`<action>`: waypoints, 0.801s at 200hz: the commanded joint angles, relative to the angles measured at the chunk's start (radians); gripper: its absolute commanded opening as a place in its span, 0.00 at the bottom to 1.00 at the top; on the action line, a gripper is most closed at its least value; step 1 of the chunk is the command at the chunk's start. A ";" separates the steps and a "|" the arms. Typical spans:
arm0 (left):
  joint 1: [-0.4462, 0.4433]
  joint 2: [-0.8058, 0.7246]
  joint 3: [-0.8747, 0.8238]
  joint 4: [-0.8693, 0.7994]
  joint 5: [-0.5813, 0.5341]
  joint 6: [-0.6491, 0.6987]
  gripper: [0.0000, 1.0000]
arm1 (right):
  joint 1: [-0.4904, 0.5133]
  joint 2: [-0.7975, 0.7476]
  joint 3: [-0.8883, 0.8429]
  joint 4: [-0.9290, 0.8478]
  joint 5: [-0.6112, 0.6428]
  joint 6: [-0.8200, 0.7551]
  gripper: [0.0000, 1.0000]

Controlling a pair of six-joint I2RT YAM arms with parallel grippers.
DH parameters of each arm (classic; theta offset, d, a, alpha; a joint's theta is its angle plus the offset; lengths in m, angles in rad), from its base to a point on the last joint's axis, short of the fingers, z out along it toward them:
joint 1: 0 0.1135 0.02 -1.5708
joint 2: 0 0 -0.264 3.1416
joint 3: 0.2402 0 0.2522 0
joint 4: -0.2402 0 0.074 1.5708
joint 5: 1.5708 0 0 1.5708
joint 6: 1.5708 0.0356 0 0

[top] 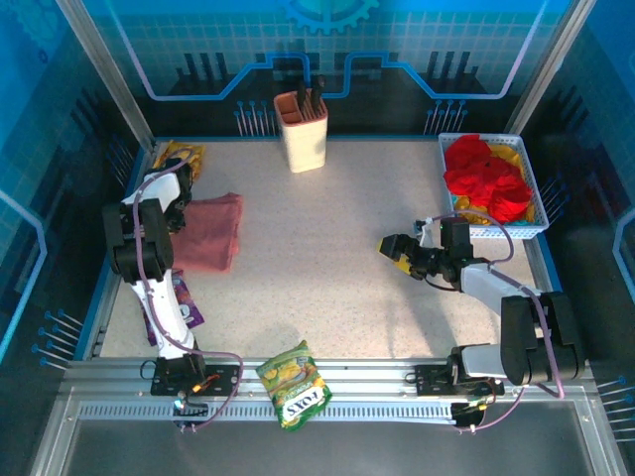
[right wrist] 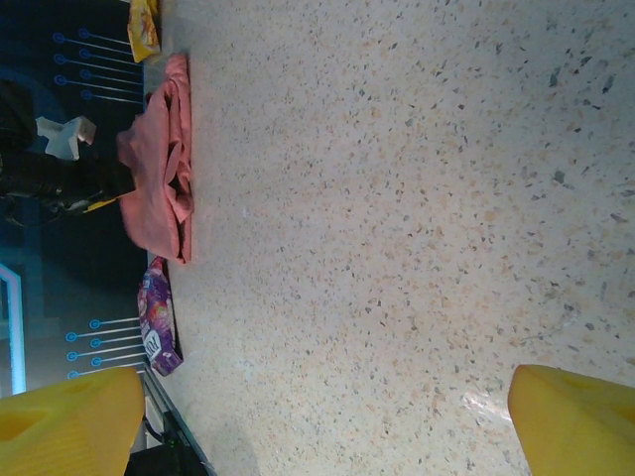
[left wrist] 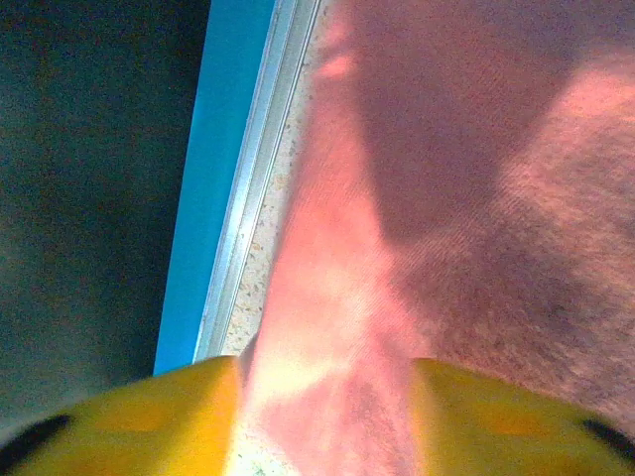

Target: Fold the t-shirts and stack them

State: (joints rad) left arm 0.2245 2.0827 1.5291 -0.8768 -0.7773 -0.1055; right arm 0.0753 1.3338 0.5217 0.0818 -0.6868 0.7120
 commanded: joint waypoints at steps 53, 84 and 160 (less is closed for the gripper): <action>-0.085 -0.171 0.024 -0.018 0.009 -0.029 0.99 | -0.014 -0.022 0.053 -0.103 0.013 -0.076 0.96; -0.163 -0.361 -0.085 0.100 0.191 -0.028 0.99 | -0.015 -0.073 0.138 -0.274 0.163 -0.143 0.98; -0.303 -0.842 -0.817 0.963 0.539 0.088 0.99 | -0.016 -0.289 0.141 -0.381 0.762 -0.349 1.00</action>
State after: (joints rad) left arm -0.0761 1.3308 0.9432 -0.3218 -0.3973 -0.0643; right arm 0.0723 1.1095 0.7040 -0.2836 -0.1665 0.4667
